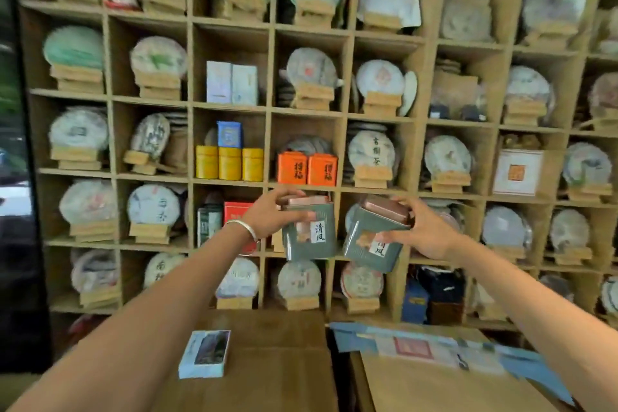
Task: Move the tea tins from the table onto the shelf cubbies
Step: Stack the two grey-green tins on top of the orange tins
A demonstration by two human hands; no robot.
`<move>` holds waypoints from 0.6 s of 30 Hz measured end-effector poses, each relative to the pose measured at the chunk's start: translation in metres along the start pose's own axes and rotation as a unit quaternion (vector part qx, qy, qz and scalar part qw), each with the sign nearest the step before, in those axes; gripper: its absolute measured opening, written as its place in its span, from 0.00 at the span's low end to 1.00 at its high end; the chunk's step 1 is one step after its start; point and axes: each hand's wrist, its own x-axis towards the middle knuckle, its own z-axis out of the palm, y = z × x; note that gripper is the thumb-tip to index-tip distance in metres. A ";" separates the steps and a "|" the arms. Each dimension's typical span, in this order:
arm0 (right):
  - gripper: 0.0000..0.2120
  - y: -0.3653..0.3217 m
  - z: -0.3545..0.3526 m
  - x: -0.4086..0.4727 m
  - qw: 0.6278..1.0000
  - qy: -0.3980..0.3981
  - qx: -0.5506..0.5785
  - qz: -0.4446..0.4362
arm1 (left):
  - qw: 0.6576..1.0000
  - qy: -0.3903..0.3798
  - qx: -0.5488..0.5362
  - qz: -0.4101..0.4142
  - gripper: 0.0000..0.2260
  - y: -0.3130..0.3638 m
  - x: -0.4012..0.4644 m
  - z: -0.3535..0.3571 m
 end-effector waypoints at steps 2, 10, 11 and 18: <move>0.40 -0.005 0.003 0.041 0.999 -0.018 0.011 -0.031 | 1.000 0.018 0.000 -0.001 0.19 0.002 0.024 -0.021; 0.32 -0.026 0.009 0.181 0.989 -0.053 0.050 -0.131 | 0.992 0.108 0.058 0.008 0.17 -0.003 0.104 -0.090; 0.33 -0.027 0.011 0.195 0.987 -0.056 0.061 -0.137 | 0.991 0.114 0.063 0.006 0.17 -0.005 0.111 -0.097; 0.42 -0.026 0.024 0.291 0.986 -0.042 0.077 -0.140 | 0.990 0.135 0.041 0.013 0.16 -0.022 0.171 -0.135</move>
